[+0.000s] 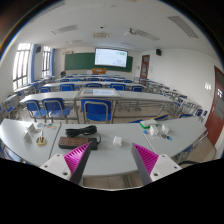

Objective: Unplug charger

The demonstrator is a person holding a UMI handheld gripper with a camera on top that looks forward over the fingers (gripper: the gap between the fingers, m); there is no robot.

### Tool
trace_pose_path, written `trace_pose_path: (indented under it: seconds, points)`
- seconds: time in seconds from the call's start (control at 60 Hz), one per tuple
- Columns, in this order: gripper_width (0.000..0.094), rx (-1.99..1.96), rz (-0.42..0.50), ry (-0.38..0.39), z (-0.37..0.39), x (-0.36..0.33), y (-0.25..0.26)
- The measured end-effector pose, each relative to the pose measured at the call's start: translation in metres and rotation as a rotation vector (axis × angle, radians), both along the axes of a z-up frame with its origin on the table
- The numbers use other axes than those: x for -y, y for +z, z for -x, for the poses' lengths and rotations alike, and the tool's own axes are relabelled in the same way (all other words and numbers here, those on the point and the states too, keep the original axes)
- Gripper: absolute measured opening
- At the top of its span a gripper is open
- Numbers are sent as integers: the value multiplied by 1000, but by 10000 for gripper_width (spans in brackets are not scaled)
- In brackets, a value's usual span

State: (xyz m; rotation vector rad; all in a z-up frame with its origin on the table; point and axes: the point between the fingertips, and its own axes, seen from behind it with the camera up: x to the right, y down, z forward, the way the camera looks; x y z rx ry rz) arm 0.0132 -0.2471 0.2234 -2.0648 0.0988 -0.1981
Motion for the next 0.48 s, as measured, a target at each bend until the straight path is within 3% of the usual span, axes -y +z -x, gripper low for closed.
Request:
trace_pose_path:
  seconds: [0.483]
  points:
    - [852,-18,17,27,26,62,22]
